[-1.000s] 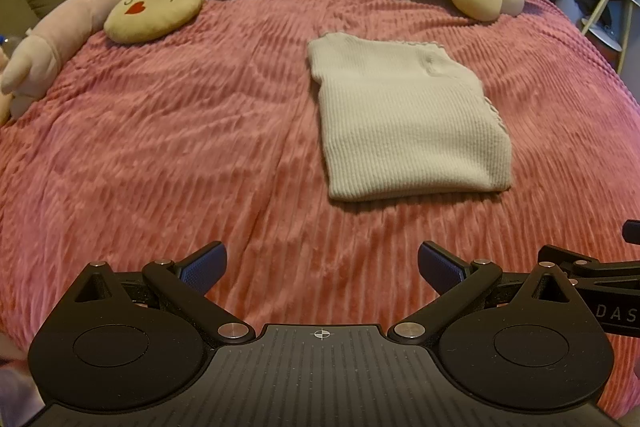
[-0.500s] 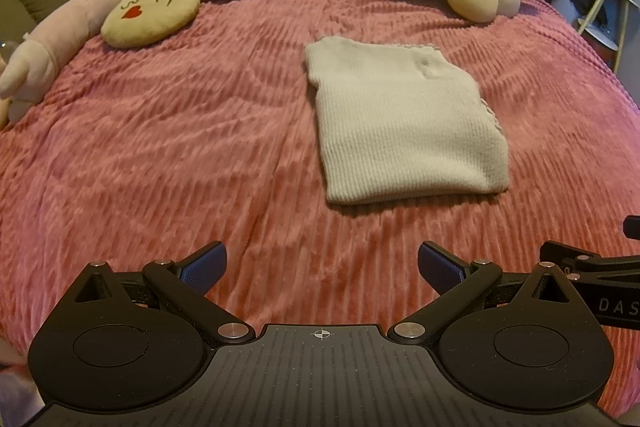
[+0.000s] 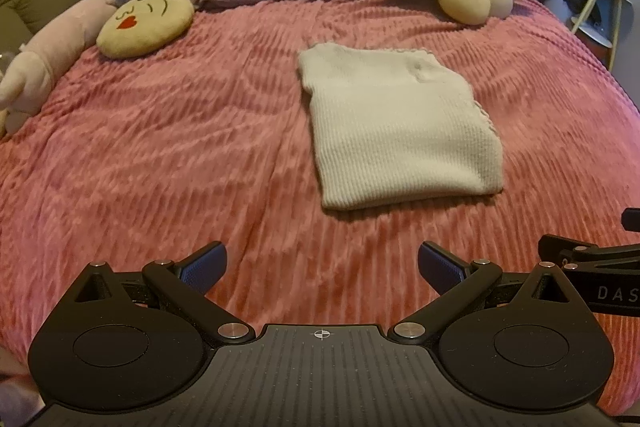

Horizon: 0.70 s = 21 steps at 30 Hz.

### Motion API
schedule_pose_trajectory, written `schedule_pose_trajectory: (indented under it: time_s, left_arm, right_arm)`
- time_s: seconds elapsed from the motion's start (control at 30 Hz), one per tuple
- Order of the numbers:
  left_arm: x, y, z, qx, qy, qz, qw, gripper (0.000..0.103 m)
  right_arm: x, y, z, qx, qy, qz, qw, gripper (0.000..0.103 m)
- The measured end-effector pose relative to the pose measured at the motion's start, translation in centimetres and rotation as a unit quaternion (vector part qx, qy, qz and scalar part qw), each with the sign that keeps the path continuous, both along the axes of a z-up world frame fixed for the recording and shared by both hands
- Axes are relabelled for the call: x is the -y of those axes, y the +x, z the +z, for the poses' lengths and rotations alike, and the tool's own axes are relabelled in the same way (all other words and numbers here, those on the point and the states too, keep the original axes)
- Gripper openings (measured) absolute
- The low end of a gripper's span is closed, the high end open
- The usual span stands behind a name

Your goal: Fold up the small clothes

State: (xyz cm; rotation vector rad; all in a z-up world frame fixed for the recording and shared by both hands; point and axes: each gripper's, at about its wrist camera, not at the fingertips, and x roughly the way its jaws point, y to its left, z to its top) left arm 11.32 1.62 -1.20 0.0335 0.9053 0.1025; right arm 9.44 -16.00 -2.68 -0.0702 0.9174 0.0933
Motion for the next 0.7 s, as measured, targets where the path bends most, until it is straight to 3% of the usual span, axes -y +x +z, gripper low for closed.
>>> schedule_pose_trajectory:
  time_s: [0.7]
  left_arm:
    - [-0.13, 0.36, -0.77, -0.011, -0.001, -0.009, 0.9999, 0.103]
  right_arm:
    - [0.02, 0.4, -0.23, -0.001, 0.0, -0.002, 1.0, 0.099]
